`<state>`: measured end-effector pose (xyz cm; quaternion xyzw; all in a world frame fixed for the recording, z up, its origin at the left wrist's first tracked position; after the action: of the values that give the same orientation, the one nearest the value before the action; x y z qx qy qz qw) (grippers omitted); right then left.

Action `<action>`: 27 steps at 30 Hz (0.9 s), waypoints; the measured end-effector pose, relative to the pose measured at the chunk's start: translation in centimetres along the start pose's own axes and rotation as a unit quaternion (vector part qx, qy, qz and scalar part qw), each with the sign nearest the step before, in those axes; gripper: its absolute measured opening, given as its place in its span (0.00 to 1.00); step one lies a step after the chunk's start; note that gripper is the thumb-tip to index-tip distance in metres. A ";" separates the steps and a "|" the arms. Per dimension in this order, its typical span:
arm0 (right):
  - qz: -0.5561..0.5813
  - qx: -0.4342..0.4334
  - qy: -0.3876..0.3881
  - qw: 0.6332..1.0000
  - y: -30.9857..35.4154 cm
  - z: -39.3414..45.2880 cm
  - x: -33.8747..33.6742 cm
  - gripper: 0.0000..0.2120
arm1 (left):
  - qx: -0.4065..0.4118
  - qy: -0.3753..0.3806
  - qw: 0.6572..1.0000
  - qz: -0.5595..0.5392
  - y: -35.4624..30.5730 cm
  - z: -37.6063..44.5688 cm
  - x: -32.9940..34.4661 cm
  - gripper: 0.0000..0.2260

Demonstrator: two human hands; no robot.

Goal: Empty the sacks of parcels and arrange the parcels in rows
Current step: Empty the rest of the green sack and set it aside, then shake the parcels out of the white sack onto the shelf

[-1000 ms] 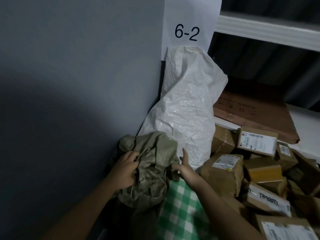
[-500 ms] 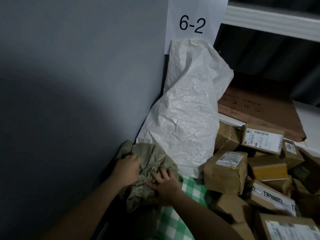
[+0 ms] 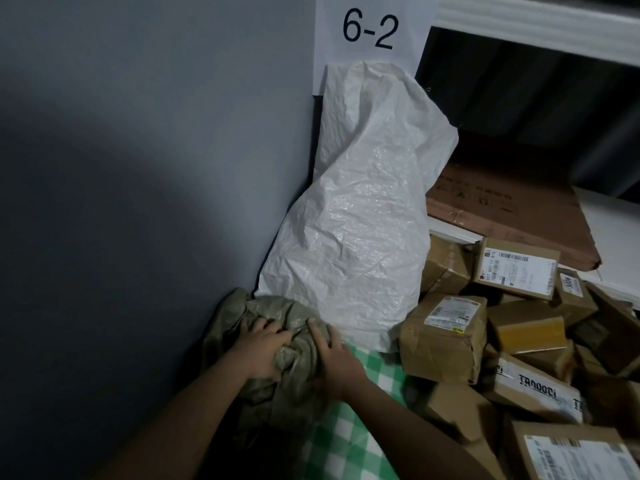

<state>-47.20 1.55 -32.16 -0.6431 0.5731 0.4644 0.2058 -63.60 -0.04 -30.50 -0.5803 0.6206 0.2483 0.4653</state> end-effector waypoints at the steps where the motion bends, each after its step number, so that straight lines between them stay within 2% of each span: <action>1: -0.012 0.011 0.014 1.000 0.4 0.3 0.6 0.50 | -0.001 0.014 1.000 0.005 0.0 0.0 0.2 0.32; 5: -0.076 0.064 0.044 0.994 1.3 1.8 1.9 0.45 | -0.023 0.048 0.998 0.034 0.5 0.0 1.3 0.37; 10: -0.138 0.102 0.071 0.983 2.3 2.9 2.1 0.54 | -0.060 0.046 0.995 0.063 0.5 0.7 1.9 0.39; 14: -0.139 0.048 0.073 0.986 1.9 3.1 1.4 0.51 | -0.091 0.078 0.988 0.097 0.0 1.6 1.0 0.40; 20: -0.081 -0.064 0.031 0.994 -1.6 1.3 -2.2 0.44 | -0.116 0.217 0.961 0.125 -2.2 3.4 -1.8 0.47; 22: -0.030 -0.073 0.003 0.997 -2.5 0.0 -4.0 0.39 | -0.139 0.256 0.952 0.093 -3.0 3.7 -2.8 0.42; 25: 0.015 -0.070 -0.033 0.997 -3.7 -1.9 -6.9 0.32 | -0.158 0.351 0.919 0.080 -4.3 3.3 -4.2 0.25; 27: 0.023 -0.070 -0.050 0.996 -4.9 -3.1 -8.8 0.30 | -0.171 0.351 0.917 0.083 -6.3 2.8 -6.1 0.22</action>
<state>-40.76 5.16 -24.62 -0.6181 0.5428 0.5401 0.1778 -57.47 4.07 -25.02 -0.6473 0.7380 0.1688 0.0885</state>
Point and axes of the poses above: each hand's wrist, its own z-axis towards the middle knuckle, its own x-axis out of the palm, y = z × x, the point moved 4 cm from there along z, towards the middle knuckle, and after that the axes turned 6 degrees about x, right-handed, at the moved point
